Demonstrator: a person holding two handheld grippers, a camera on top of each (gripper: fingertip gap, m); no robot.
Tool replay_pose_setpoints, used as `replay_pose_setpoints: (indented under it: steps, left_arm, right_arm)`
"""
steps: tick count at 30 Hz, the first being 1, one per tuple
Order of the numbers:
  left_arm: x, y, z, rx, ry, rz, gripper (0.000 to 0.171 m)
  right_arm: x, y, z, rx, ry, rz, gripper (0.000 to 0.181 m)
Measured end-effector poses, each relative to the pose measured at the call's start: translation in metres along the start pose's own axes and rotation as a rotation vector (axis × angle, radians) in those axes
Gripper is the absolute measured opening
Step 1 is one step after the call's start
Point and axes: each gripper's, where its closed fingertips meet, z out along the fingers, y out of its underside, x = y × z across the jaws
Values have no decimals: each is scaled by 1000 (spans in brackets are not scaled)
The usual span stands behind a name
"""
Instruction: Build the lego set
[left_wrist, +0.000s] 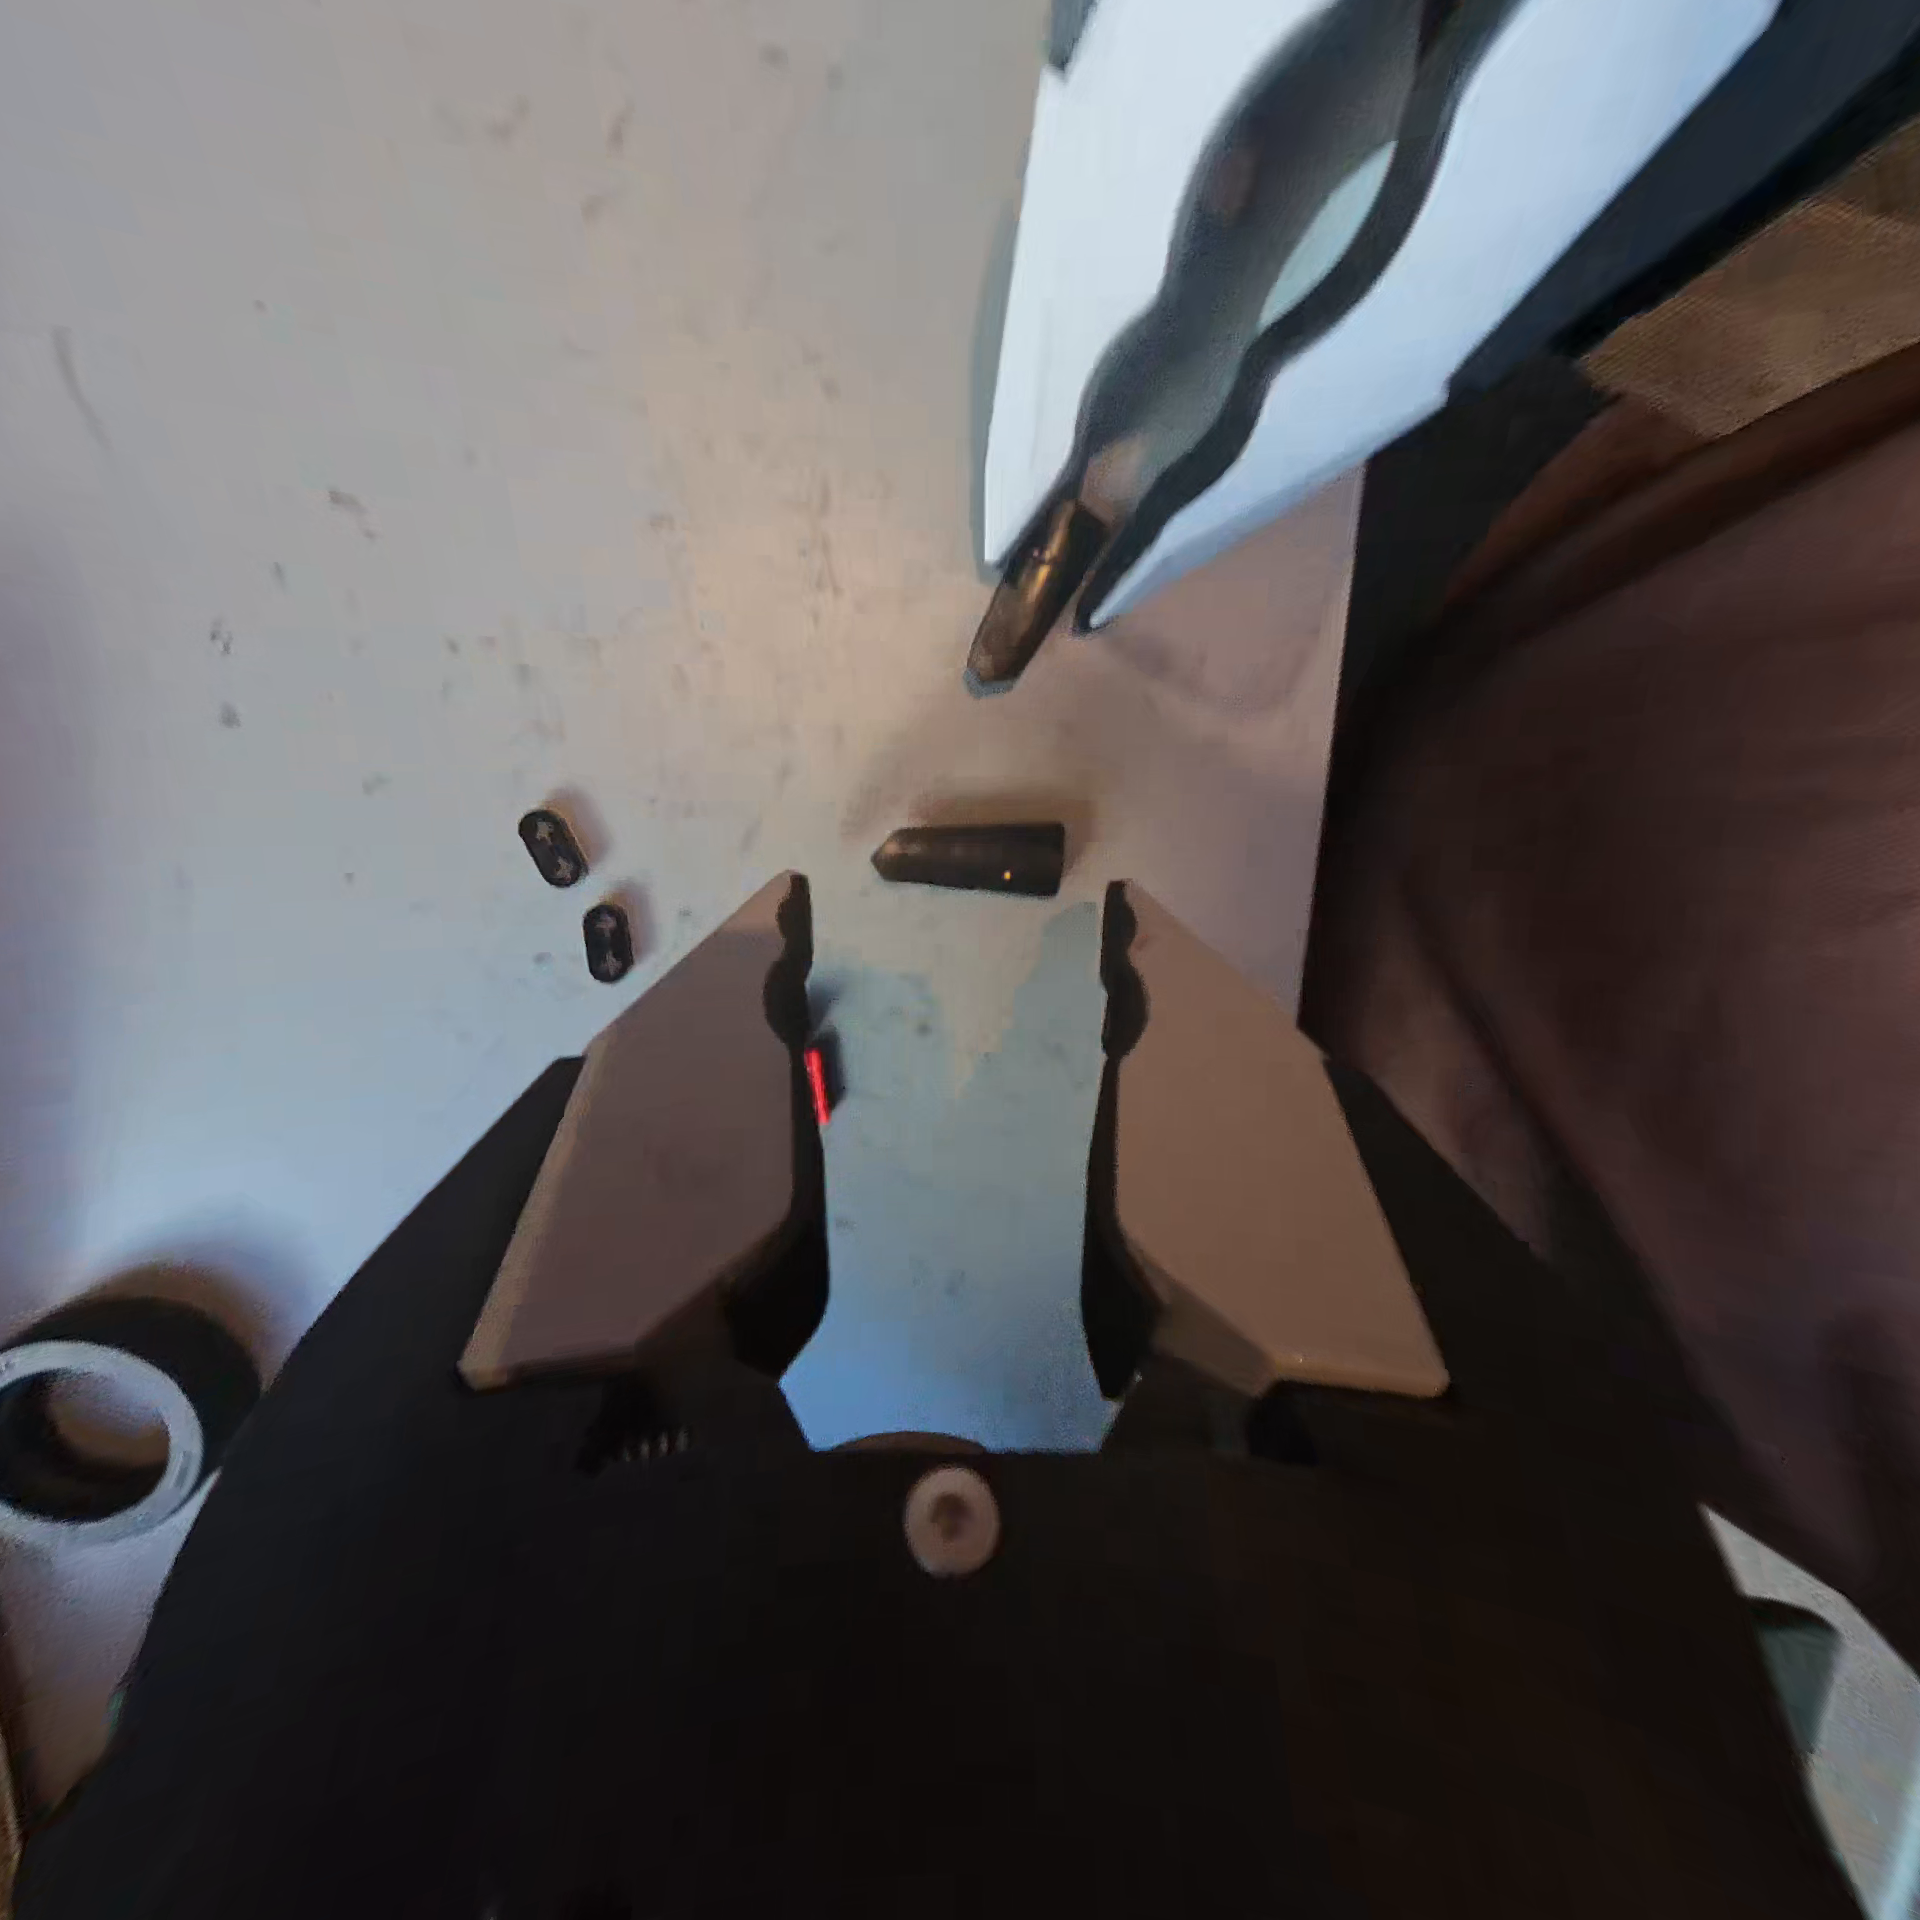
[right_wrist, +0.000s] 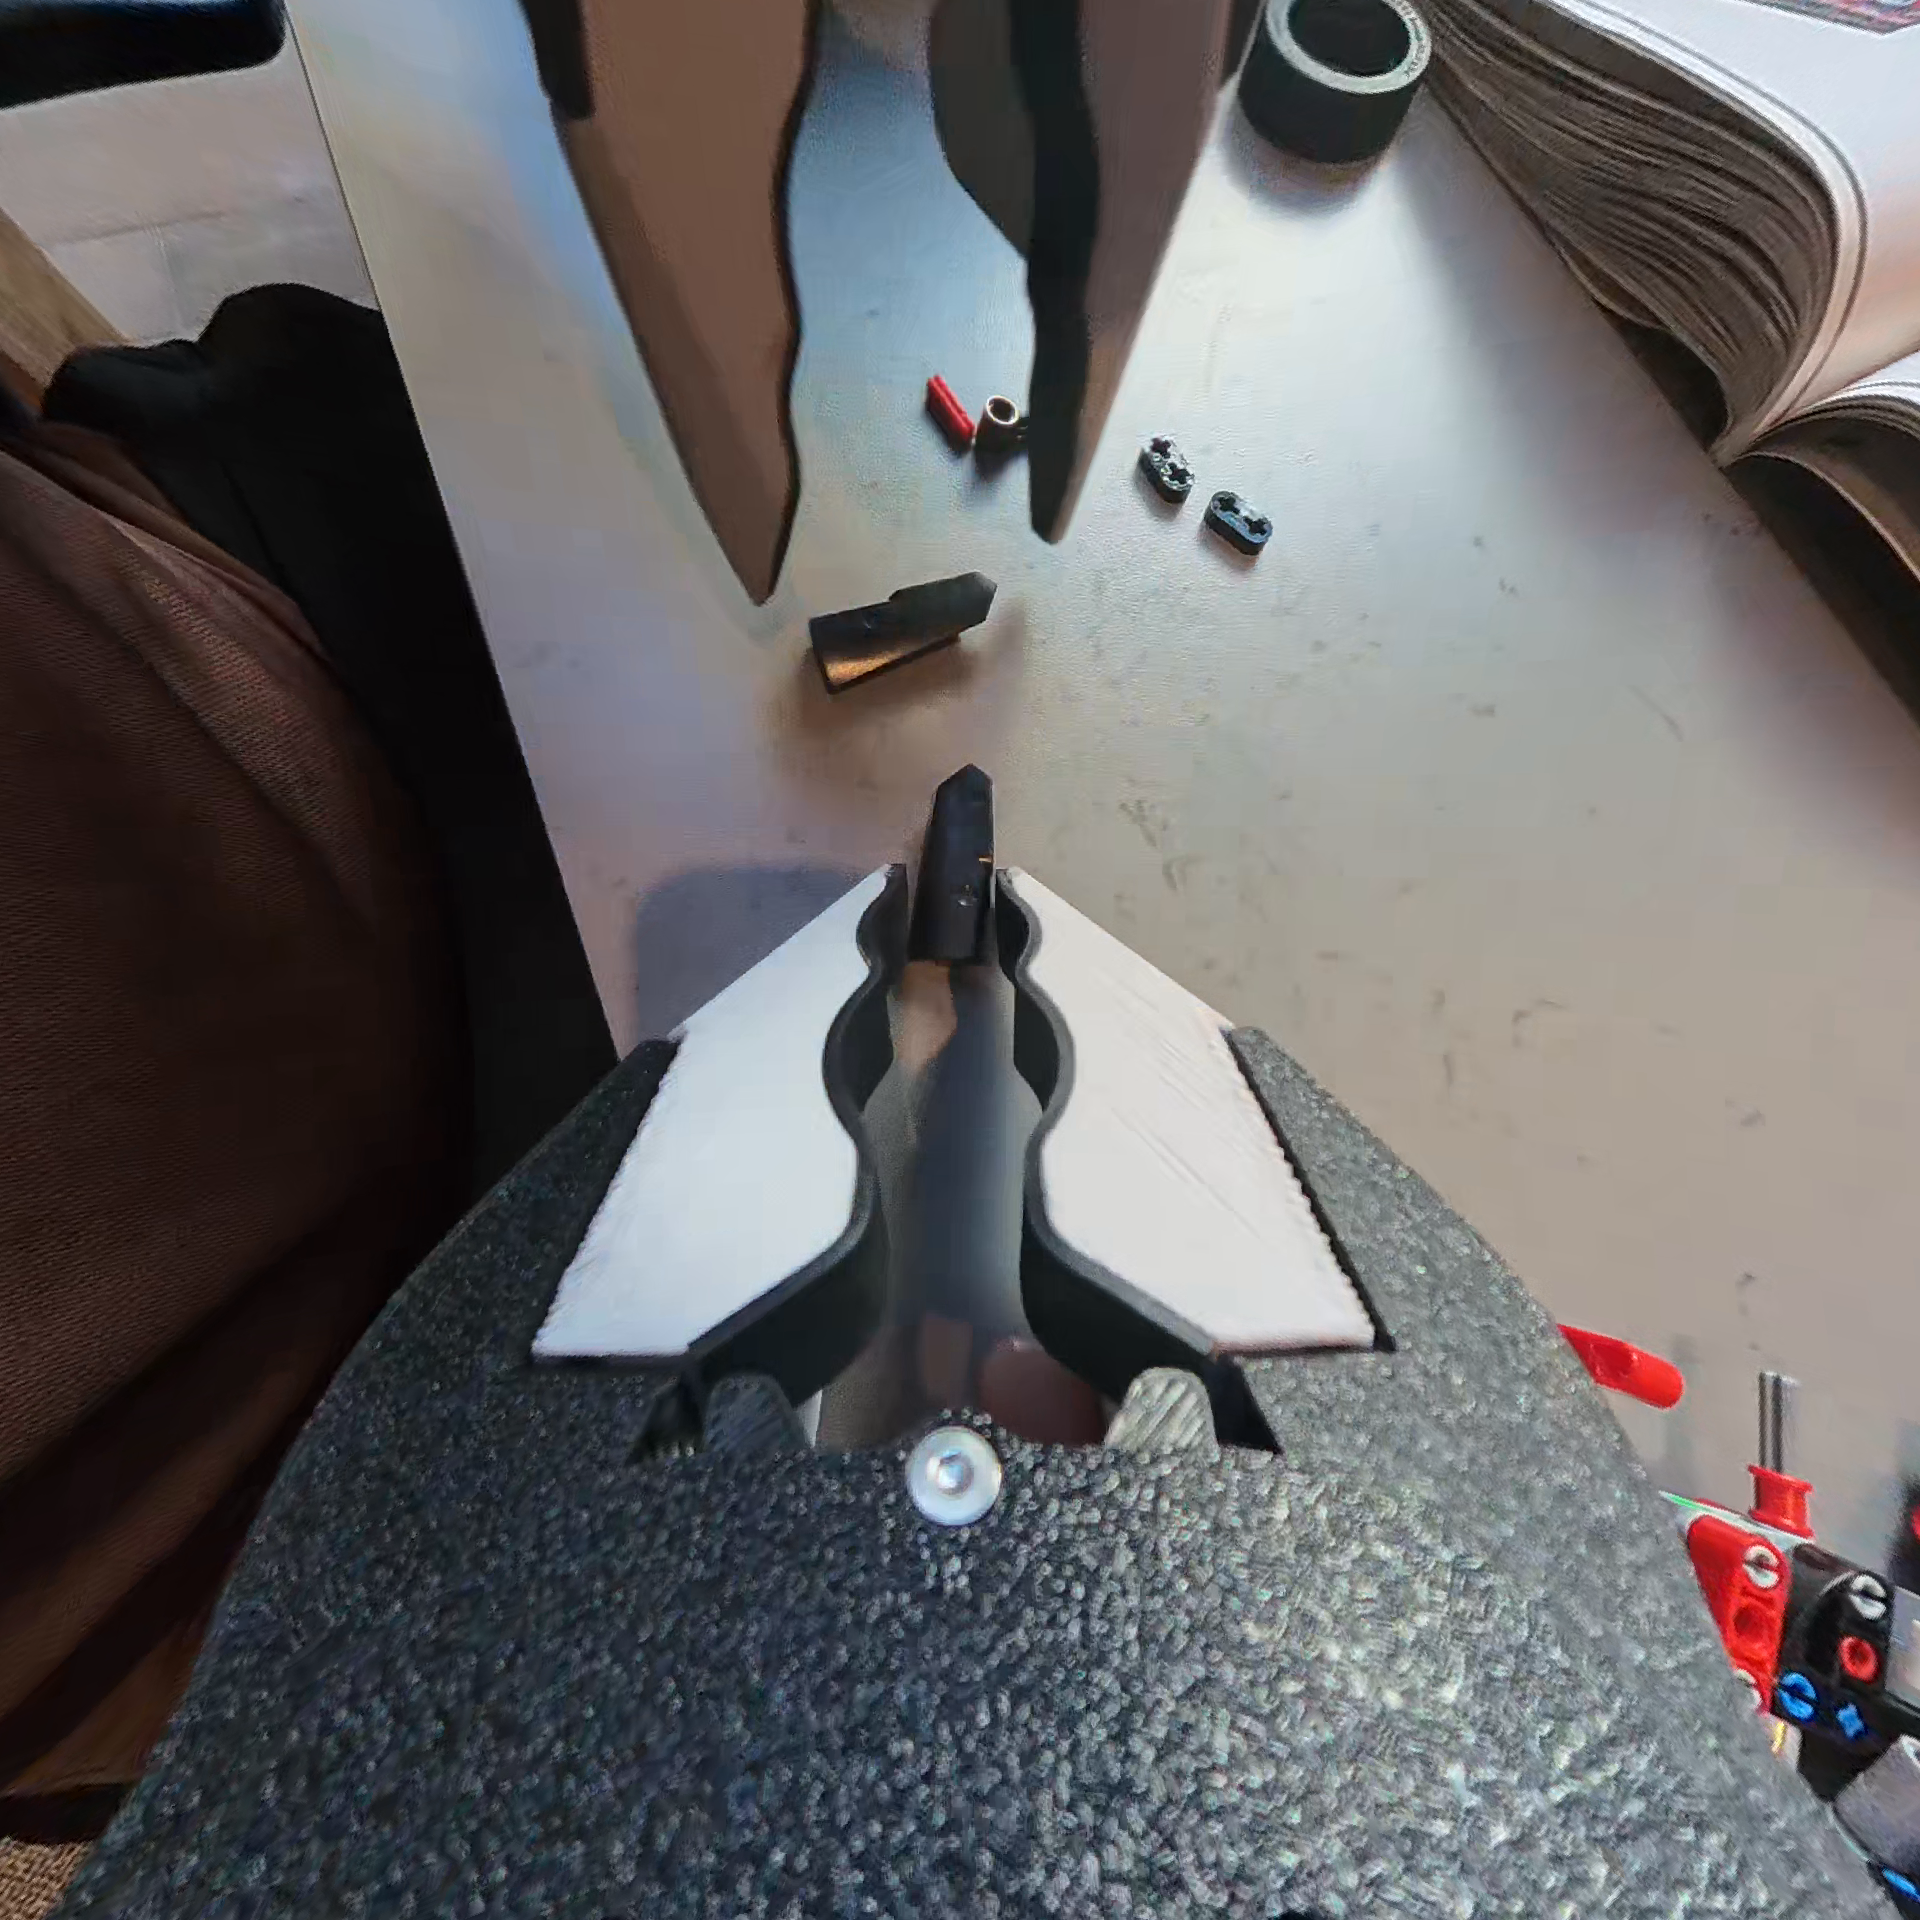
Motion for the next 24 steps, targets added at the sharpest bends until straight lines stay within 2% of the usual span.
replay_pose_setpoints:
  steps: [2,7,10,14,16,19,22,24]
  left_arm:
    - [1,8,5,-22,-41,14,53]
    - [4,2,10,6,-58,16,54]
    - [4,-1,13,15,-82,35,37]
    - [-2,8,0,-16,-156,16,37]
    - [-9,20,-36,-10,-265,-3,37]
    - [-40,53,-126,21,-517,-105,36]
    - [-78,126,-200,-44,-668,-326,36]
    - [-106,174,-223,-47,-713,-450,37]
  right_arm:
    - [0,0,0,0,3,-2,17]
    - [0,0,0,-2,15,-7,17]
    - [-1,0,-1,-2,22,-9,17]
    - [-1,1,-2,-3,25,-9,18]
    - [0,1,-3,-2,28,-7,18]
    - [0,2,-4,4,26,-3,19]
    - [1,0,-4,8,22,-3,20]
    - [0,-3,-5,14,22,-8,20]
